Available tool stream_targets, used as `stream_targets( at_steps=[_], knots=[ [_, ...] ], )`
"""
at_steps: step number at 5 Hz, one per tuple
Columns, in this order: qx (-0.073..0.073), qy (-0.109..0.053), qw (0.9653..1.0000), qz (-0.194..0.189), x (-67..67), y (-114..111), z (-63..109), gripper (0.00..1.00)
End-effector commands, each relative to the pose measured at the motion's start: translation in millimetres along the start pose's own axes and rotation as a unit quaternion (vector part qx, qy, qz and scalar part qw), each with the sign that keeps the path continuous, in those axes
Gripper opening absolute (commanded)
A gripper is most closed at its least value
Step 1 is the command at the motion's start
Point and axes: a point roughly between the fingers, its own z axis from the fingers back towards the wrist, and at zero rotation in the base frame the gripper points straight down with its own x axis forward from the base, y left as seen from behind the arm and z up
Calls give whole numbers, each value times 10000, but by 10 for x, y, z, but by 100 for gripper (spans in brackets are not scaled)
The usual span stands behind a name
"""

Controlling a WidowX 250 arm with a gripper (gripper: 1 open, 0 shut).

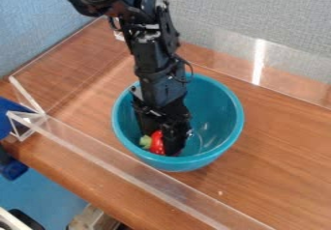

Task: Remove the strawberry from inside the blue bowl and put it on the table

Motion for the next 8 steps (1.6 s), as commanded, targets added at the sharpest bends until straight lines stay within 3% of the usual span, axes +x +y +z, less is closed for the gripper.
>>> stream_targets(
  at_steps=[1, 8],
  knots=[
    [60, -74, 9999, -62, 5, 34, 35, 0],
    [151, -82, 9994, -292, -22, 72, 153, 0]
  ],
)
